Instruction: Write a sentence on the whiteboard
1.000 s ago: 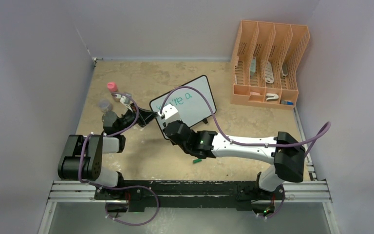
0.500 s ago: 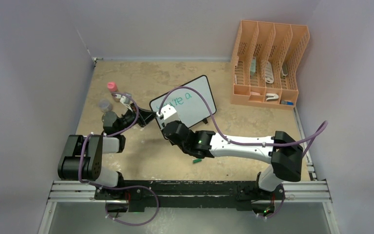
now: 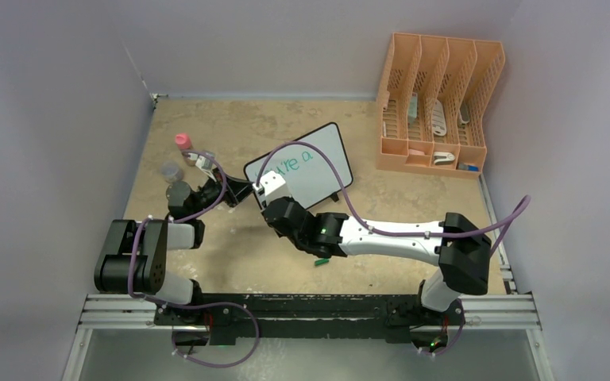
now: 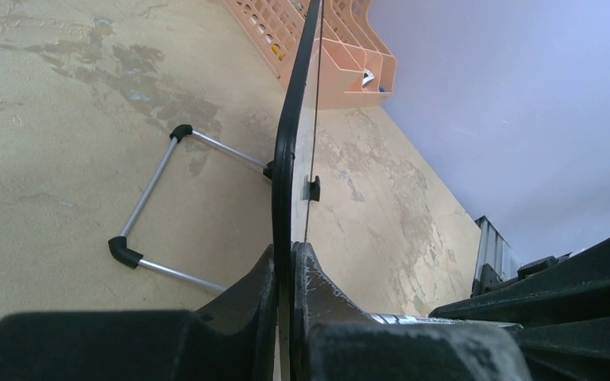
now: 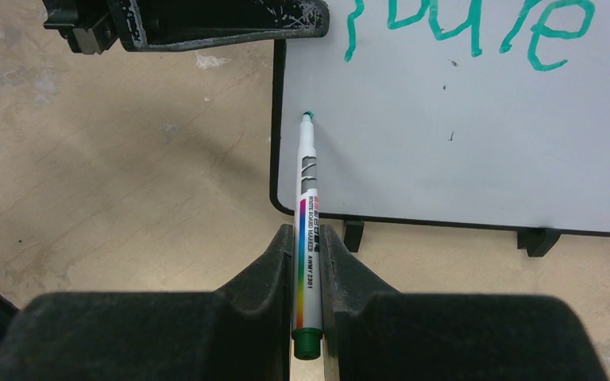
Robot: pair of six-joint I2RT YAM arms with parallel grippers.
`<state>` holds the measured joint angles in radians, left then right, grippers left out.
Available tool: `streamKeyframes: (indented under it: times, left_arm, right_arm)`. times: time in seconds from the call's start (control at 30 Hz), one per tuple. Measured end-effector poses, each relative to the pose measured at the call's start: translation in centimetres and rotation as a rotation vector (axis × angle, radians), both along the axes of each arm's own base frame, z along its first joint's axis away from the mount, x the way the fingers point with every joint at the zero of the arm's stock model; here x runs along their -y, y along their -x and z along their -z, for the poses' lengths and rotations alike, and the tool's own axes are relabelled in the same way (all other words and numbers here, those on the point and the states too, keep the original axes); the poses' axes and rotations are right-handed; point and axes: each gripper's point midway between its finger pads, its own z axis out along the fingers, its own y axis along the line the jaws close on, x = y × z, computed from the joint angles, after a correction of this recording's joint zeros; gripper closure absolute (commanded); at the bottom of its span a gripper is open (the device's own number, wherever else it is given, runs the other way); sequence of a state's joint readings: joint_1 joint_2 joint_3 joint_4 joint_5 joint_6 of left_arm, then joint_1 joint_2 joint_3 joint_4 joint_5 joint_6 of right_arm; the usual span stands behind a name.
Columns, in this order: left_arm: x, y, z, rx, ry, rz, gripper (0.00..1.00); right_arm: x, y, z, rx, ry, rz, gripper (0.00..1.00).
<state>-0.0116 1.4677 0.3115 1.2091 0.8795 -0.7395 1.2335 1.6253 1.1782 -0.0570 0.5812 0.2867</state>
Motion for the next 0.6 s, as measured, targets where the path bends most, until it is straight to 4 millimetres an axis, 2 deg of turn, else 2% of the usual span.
streamKeyframes:
  times: [0.6]
  left_arm:
    - [0.01,0.03,0.00,0.000,0.000,0.002,1.00]
  right_arm:
    - [0.24,0.25,0.45,-0.014,0.014,0.004,1.00]
